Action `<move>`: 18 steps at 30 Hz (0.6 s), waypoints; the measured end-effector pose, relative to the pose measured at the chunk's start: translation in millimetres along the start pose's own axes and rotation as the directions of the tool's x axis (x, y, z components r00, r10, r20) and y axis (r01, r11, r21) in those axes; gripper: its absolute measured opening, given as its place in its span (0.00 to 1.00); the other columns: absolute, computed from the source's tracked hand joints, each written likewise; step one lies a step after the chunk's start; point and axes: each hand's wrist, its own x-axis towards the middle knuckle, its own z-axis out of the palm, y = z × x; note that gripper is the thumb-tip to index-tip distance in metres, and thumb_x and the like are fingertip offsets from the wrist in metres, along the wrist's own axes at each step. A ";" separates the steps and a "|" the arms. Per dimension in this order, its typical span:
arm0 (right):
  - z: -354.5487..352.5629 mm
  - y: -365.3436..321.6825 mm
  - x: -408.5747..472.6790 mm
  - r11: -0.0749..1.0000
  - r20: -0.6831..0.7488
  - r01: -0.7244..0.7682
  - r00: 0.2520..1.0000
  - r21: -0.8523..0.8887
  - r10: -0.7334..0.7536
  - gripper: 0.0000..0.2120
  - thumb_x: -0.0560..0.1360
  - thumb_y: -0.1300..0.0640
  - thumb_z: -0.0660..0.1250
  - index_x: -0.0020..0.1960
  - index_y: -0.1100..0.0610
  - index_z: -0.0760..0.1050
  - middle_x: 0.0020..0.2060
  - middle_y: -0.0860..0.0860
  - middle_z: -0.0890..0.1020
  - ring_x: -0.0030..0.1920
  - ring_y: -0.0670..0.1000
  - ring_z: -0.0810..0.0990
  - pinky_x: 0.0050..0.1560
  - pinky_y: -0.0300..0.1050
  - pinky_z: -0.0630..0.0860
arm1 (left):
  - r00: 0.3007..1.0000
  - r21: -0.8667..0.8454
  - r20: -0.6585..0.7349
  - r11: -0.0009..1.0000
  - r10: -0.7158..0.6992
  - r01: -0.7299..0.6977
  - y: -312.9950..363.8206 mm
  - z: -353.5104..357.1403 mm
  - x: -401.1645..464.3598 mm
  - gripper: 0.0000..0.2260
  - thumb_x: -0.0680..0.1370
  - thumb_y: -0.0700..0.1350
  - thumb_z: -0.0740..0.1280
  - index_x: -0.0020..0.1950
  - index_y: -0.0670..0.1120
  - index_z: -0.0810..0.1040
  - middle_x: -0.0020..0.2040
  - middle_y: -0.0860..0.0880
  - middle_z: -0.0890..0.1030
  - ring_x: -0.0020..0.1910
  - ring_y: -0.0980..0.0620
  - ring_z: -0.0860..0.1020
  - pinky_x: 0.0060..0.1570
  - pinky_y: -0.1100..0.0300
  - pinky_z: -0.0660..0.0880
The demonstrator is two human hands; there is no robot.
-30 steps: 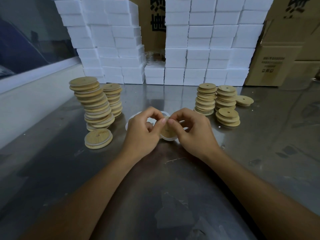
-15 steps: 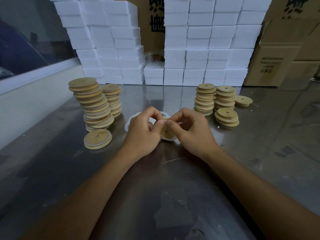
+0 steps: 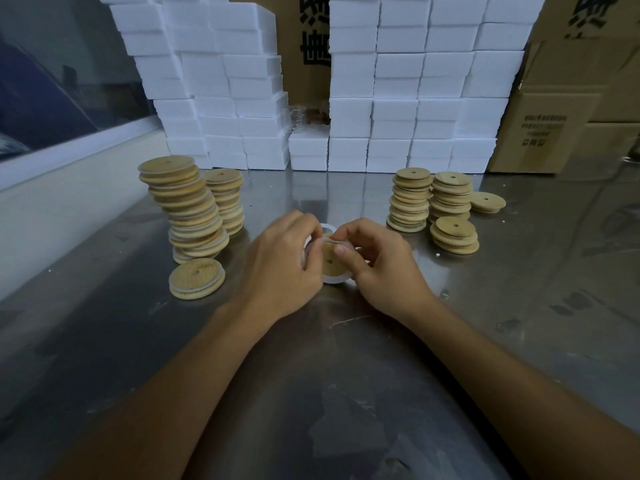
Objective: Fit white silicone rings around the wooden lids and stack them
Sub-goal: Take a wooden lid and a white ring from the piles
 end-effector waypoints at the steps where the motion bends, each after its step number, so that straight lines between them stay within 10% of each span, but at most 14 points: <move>1: 0.1 -0.2 0.1 1.000 0.002 0.009 1.000 -0.014 -0.009 0.05 0.77 0.62 0.68 0.51 0.55 0.79 0.45 0.46 0.84 0.48 0.47 0.83 0.49 0.47 0.80 | 1.000 0.022 0.002 1.000 0.019 -0.019 -0.7 -0.4 0.6 0.03 0.77 0.43 0.65 0.45 0.45 0.74 0.41 0.51 0.75 0.38 0.53 0.72 0.36 0.59 0.71; 10: 1.9 -3.2 -1.3 0.998 -0.016 -0.017 1.000 0.055 0.018 0.03 0.77 0.62 0.69 0.49 0.56 0.81 0.41 0.46 0.84 0.43 0.45 0.83 0.42 0.42 0.79 | 0.996 -0.134 0.054 0.989 -0.064 0.070 -0.1 -0.6 0.8 0.01 0.79 0.40 0.65 0.48 0.45 0.74 0.40 0.52 0.77 0.40 0.50 0.77 0.40 0.47 0.77; 18: 3.1 0.4 -0.9 0.978 -0.071 -0.137 0.986 0.158 0.149 0.08 0.72 0.57 0.75 0.41 0.56 0.76 0.38 0.49 0.85 0.40 0.47 0.85 0.39 0.41 0.82 | 0.987 -0.217 0.027 0.963 -0.156 0.158 -0.8 3.0 0.7 0.06 0.78 0.39 0.66 0.44 0.49 0.72 0.40 0.54 0.78 0.42 0.53 0.79 0.35 0.58 0.78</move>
